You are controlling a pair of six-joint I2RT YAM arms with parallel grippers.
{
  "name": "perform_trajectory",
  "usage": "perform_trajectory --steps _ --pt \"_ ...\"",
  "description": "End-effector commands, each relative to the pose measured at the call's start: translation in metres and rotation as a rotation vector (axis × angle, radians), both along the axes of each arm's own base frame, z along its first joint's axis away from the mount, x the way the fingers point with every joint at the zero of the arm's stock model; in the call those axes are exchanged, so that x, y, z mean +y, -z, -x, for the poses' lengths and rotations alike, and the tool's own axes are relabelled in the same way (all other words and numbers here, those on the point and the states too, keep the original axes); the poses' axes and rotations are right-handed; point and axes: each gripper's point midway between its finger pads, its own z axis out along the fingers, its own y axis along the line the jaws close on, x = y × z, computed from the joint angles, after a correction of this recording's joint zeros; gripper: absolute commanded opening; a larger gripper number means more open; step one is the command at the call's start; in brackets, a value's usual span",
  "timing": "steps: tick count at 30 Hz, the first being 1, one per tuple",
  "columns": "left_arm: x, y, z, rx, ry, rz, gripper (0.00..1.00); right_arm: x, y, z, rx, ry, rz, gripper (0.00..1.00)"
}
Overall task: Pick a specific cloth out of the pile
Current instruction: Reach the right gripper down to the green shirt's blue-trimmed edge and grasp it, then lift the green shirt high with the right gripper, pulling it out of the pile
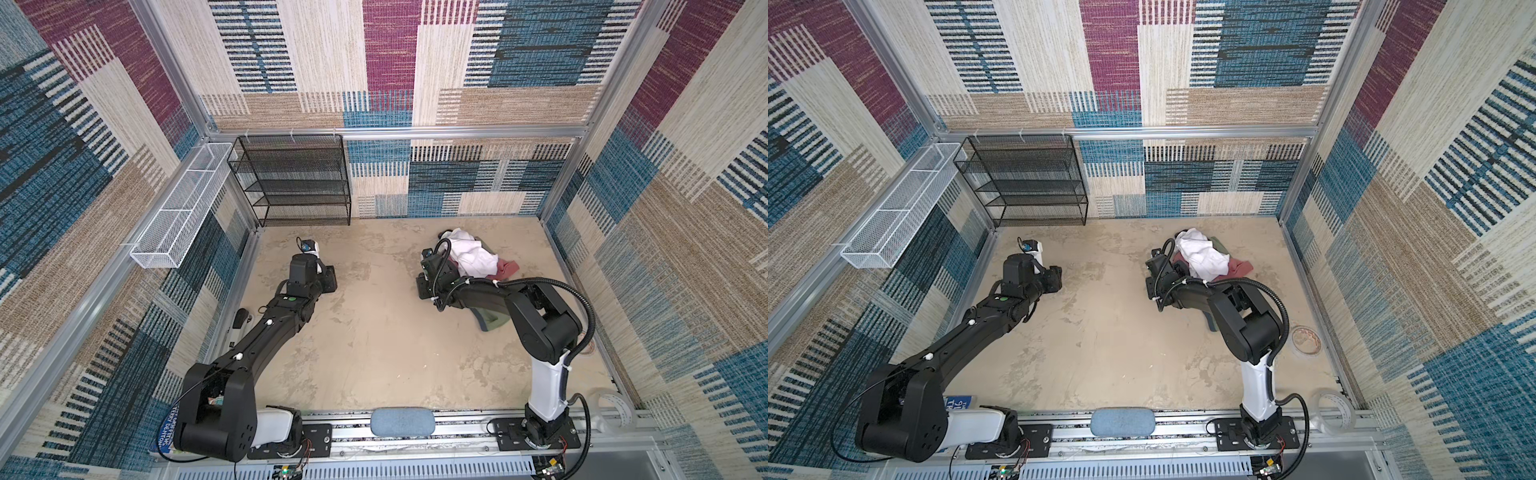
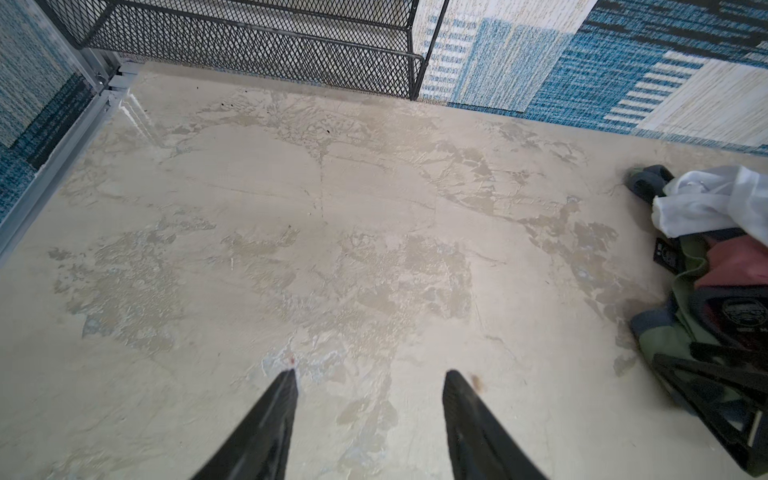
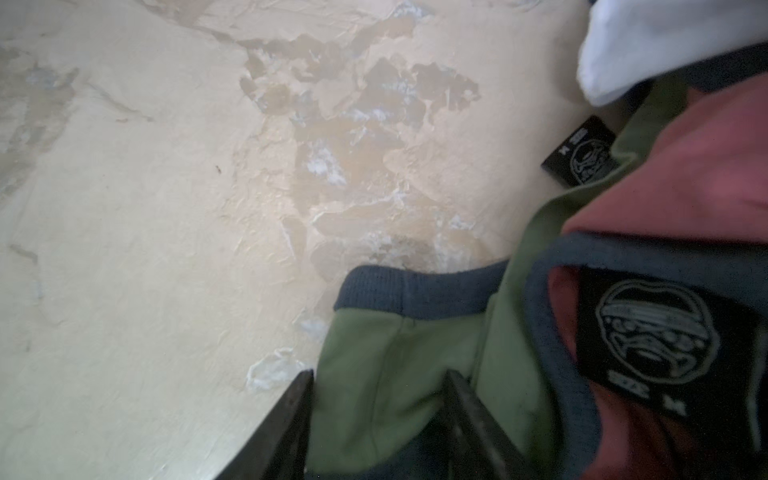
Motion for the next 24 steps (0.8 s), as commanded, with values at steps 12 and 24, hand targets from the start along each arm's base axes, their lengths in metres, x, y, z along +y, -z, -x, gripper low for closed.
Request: perform_trajectory --steps 12,24 --pt "0.003 -0.009 0.0 -0.025 -0.028 0.021 0.57 -0.01 -0.06 -0.007 -0.153 0.091 -0.093 0.0" --pt "0.0 -0.018 -0.001 -0.038 -0.028 0.052 0.57 -0.039 -0.147 0.003 -0.302 0.124 -0.186 0.0"
